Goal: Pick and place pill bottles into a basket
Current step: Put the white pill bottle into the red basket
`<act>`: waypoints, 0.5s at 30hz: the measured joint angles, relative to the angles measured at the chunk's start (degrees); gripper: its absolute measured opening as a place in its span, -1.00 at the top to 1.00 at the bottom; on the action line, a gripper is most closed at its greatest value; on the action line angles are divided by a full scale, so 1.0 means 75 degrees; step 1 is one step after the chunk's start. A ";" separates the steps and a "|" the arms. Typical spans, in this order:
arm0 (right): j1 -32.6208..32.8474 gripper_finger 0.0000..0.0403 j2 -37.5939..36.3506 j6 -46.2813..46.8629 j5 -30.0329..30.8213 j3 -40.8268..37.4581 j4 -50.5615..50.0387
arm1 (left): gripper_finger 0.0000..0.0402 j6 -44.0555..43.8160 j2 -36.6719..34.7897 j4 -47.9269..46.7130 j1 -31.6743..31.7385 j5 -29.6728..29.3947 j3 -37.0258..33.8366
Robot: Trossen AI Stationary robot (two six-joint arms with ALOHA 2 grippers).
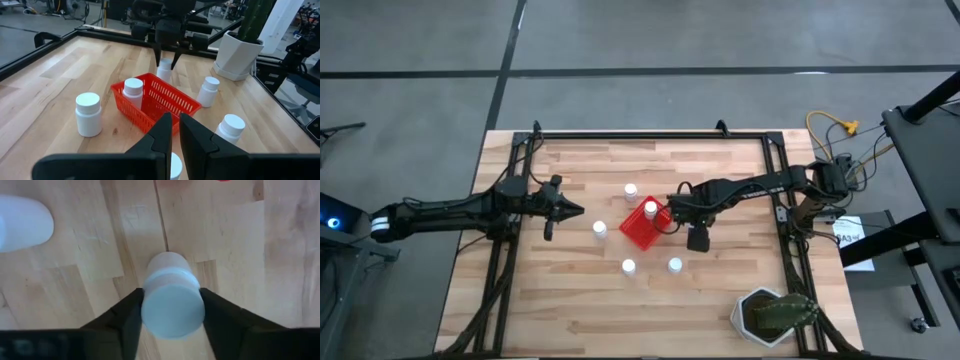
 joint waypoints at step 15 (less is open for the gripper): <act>0.0009 0.29 -0.0199 0.0189 -0.0085 0.0697 -0.0376 | 0.92 0.0000 0.0000 -0.0003 -0.0001 -0.0019 0.0000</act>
